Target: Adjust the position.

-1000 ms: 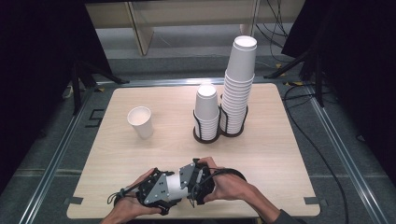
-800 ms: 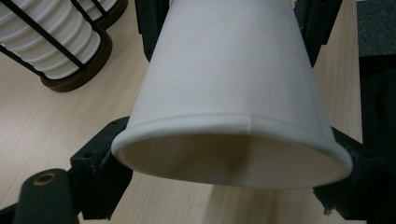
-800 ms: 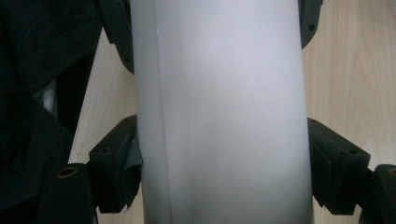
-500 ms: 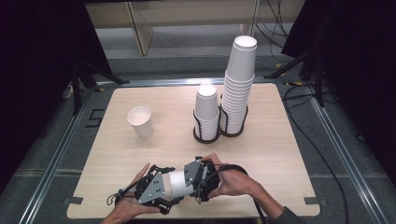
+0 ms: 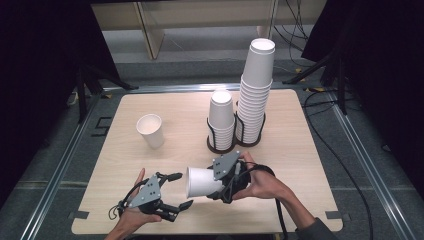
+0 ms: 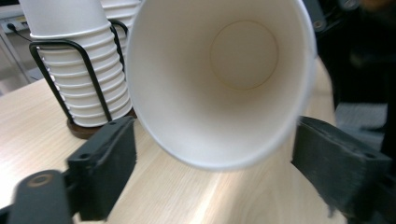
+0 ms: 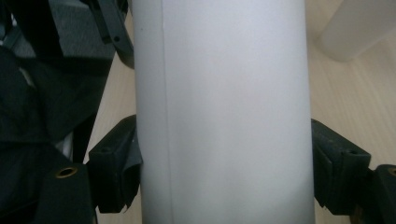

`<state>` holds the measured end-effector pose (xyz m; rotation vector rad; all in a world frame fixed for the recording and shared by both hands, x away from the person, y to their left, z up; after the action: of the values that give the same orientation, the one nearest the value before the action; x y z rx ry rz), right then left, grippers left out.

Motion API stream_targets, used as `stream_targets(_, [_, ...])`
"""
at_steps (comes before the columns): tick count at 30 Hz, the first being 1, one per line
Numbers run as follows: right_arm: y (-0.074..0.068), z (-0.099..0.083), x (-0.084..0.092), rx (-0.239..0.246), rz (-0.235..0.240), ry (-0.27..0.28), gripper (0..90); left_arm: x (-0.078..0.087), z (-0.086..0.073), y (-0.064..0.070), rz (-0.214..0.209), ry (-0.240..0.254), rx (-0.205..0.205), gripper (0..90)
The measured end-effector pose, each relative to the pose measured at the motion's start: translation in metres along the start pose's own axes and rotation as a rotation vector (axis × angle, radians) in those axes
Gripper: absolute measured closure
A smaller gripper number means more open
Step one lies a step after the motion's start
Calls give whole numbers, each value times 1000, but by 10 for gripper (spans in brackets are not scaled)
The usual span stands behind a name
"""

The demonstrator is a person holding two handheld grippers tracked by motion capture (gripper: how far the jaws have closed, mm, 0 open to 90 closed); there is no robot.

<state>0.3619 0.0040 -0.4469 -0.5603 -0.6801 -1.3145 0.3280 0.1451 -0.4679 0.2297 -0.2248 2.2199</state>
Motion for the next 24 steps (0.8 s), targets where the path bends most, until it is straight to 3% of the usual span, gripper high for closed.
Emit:
stream_targets(1, [1,1,5,-21,-7,31,230,-1,2,1,-10,25,24,140])
stream_targets(4, [4,4,11,-37,-13,90,230,0,5,0,-10,38,77,143])
stream_targets(5, [4,5,12,-37,-6,111,230,-1,7,1,-17,61,98,143])
stream_targets(7, [5,8,14,-26,-4,158,229,0,8,0,-10,55,136,143])
stream_targets(11, [1,13,9,-28,26,201,228,0,12,-1,-17,85,202,142])
stream_targets(19, [-1,16,-3,-32,63,236,227,0,17,1,-11,123,219,114])
stream_targets(24, [-2,17,-9,-40,79,253,227,-1,20,1,-11,140,263,65])
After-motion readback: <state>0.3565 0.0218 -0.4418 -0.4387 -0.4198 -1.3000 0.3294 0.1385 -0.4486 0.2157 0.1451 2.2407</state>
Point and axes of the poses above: each handheld gripper's, and its own axes: x roughly backward along the jaws, z roughly out of its top, y roughly to its right, the point moved 8 cm from there along -x, roughly forward along the jaws, and after that the axes turned 11 degrees about z, right-handed, at the moved point
